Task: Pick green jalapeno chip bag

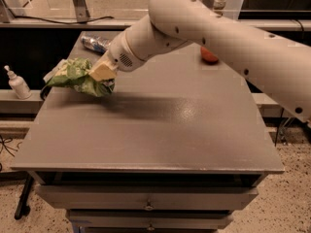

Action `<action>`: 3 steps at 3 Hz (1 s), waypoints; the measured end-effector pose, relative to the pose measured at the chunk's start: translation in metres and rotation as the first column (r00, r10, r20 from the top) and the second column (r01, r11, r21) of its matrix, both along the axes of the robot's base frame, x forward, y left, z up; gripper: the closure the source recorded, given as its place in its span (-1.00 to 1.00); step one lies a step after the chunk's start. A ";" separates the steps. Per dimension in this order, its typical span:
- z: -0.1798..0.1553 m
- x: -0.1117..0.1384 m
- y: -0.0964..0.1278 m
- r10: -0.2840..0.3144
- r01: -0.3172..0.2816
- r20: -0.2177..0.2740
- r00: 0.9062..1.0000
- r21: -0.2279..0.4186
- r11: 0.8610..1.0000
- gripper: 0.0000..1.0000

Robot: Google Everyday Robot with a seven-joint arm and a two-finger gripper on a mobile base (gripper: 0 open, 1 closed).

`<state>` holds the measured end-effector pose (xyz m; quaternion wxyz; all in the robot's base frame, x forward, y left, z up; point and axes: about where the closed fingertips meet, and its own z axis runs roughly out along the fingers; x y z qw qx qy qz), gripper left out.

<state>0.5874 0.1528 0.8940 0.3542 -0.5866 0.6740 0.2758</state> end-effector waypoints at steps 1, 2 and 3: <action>0.048 -0.003 -0.001 -0.007 0.005 0.093 0.996 0.022 1.000 1.00; 0.082 -0.005 -0.008 -0.022 0.015 0.149 0.989 0.047 0.999 1.00; 0.085 -0.005 -0.008 -0.022 0.015 0.154 0.988 0.049 0.999 1.00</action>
Offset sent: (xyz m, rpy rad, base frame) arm -0.0051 -0.0213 0.1254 0.0793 -0.2235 -0.0437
